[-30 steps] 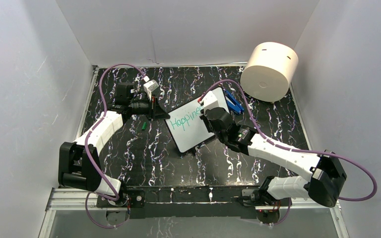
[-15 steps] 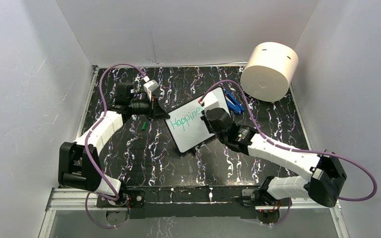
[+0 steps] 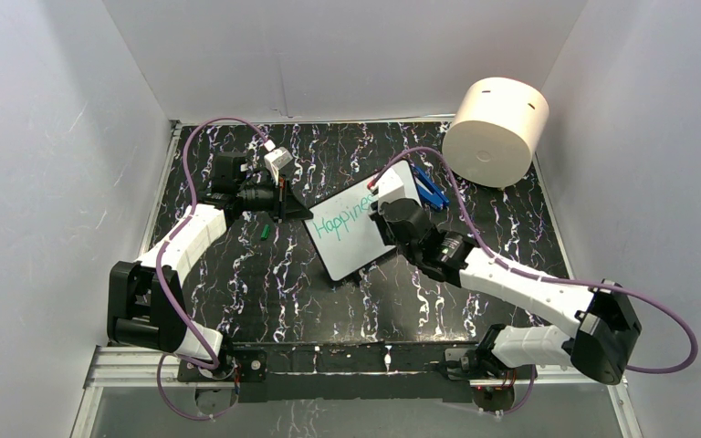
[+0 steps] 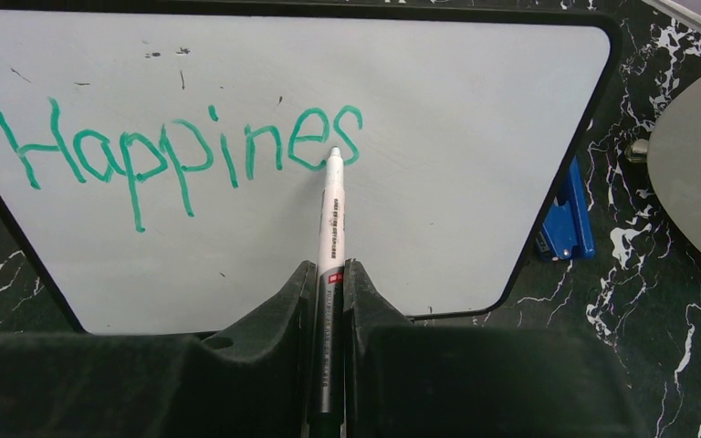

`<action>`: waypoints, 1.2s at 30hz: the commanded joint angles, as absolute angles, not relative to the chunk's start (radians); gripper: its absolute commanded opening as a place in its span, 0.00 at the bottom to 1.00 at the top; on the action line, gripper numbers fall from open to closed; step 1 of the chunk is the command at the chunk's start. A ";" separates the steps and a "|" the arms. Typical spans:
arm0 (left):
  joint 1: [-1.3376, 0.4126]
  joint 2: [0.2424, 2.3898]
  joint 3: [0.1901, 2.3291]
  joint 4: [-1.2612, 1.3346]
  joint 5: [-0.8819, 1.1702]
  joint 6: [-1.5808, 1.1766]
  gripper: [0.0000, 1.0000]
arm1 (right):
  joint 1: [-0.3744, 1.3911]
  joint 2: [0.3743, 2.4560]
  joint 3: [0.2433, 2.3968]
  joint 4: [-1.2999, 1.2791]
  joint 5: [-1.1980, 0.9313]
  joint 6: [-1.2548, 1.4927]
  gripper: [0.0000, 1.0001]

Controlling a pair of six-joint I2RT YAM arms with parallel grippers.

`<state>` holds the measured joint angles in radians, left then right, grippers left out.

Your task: Write a sentence on the whiteboard

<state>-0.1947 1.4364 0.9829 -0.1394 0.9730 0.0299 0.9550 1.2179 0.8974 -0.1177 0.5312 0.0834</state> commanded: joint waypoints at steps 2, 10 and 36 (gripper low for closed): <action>-0.204 1.473 0.976 -0.198 0.879 0.087 0.00 | 0.950 1.144 0.873 -0.032 0.540 0.101 0.00; -0.204 1.474 0.976 -0.198 0.880 0.087 0.00 | 0.922 1.132 0.870 -0.044 0.573 0.087 0.00; -0.205 1.476 0.977 -0.198 0.884 0.087 0.00 | 0.869 1.206 0.910 0.037 0.514 0.048 0.00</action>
